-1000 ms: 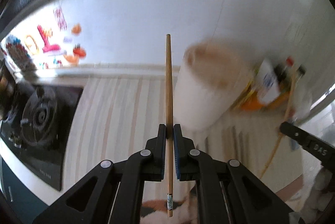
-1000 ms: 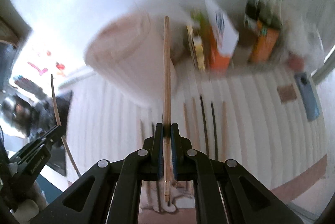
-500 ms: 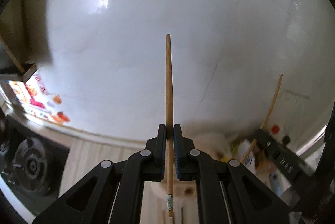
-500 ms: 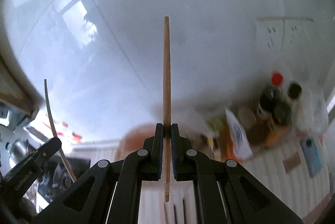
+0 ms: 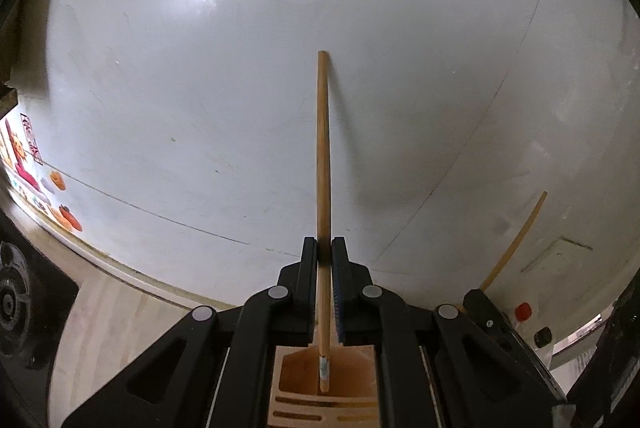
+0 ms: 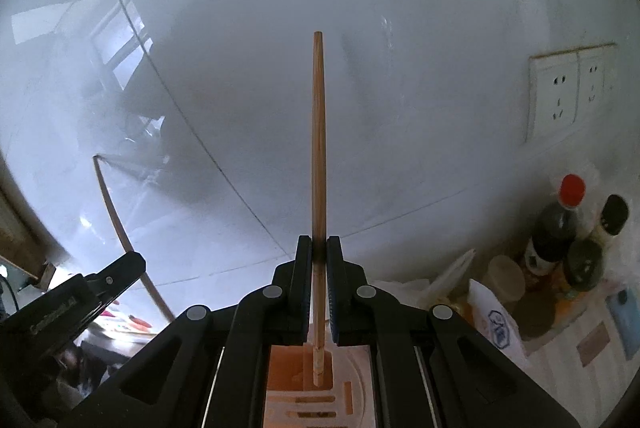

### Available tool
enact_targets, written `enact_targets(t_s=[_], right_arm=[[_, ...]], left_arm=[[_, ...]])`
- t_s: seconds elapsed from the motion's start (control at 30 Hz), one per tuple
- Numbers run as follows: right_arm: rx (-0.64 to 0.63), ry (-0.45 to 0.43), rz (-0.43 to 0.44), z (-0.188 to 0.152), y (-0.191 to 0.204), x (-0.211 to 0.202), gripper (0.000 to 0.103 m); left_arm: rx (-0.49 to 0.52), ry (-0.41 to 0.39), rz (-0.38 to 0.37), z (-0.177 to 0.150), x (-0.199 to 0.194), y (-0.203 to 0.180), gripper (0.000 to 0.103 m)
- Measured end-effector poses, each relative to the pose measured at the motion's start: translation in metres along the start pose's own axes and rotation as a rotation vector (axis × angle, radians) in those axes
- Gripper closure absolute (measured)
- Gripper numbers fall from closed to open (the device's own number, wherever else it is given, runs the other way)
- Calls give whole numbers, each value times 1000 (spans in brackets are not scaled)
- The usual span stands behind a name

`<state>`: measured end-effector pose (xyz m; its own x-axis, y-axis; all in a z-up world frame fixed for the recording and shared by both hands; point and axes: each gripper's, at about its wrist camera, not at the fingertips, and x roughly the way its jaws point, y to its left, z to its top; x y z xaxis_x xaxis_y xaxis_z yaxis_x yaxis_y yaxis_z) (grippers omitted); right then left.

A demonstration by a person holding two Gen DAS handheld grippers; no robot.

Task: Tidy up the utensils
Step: 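Lift the wooden chopsticks with both grippers and carry them over the cream holder, then open both grippers to drop the chopsticks into the cream holder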

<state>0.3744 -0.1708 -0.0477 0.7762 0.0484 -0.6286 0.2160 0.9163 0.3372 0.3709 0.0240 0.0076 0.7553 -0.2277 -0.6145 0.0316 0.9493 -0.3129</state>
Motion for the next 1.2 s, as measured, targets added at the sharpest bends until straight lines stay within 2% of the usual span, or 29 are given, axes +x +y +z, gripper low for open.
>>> enact_targets(t_s=[0.2, 0.37, 0.43, 0.53, 0.6, 0.63, 0.67, 0.73, 0.8, 0.87, 1.0, 1.03, 1.1, 1.17, 1.2], right_arm=[[16, 14, 18, -8, -12, 15, 96], [-35, 52, 37, -19, -9, 20, 96], [-58, 78, 43, -23, -9, 20, 96], [-76, 150, 67, -25, -8, 22, 95], [-70, 199, 79, -27, -12, 23, 95], [-68, 217, 80, -27, -14, 22, 91], [-67, 225, 78, -27, -16, 20, 80], [-58, 223, 90, -26, -21, 9, 66], [-60, 214, 78, -25, -20, -6, 61], [-63, 210, 52, -26, -23, -21, 55], [-76, 217, -3, -36, -27, -54, 44], [-79, 223, -17, -42, -30, -60, 37], [-87, 235, -45, -53, -38, -73, 31], [-71, 244, -54, -69, -48, -85, 19], [-66, 246, -55, -75, -51, -89, 17]], left_arm=[[69, 21, 41, -10, 12, -4, 99], [132, 106, 34, -22, 20, -5, 98], [135, 137, 35, -26, 14, -4, 94], [146, 157, 55, -28, -2, -10, 75], [150, 129, 71, -29, -19, -9, 44], [145, 112, 87, -29, -29, -7, 38], [139, 103, 94, -30, -38, -6, 33], [140, 98, 115, -33, -52, -2, 29], [150, 108, 151, -37, -64, 0, 12], [164, 96, 187, -44, -76, 4, 0], [180, 102, 230, -64, -91, 6, 0], [176, 109, 231, -68, -92, 8, 0], [171, 132, 245, -81, -95, 12, 0], [174, 172, 267, -98, -93, 16, 0], [172, 188, 276, -105, -92, 18, 0]])
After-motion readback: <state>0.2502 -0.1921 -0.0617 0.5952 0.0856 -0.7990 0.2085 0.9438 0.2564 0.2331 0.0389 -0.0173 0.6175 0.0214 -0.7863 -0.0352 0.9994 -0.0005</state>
